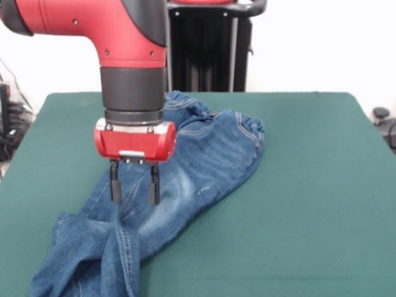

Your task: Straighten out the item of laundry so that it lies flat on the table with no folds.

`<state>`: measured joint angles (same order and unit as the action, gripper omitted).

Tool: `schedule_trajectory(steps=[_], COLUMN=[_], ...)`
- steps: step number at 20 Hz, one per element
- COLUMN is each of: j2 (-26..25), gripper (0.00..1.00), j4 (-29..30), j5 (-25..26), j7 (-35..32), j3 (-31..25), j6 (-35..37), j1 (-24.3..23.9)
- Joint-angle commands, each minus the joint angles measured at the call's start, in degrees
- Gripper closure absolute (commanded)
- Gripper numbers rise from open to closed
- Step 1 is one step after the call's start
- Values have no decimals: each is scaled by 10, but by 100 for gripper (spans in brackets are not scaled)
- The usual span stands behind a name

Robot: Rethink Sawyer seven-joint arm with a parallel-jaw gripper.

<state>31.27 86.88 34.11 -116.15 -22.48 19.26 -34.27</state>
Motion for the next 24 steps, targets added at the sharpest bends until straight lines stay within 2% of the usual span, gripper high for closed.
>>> schedule_trajectory(steps=[1,11,17,24], j2=[27,82,82,58], gripper=[0,0,0,0], j4=[90,125,125,113], j5=[-26,-52,-56,-46], j7=[17,-6,-16,-75], j3=[-28,-17,-4,42], j6=[86,114,116,66], j1=[36,51,64,119])
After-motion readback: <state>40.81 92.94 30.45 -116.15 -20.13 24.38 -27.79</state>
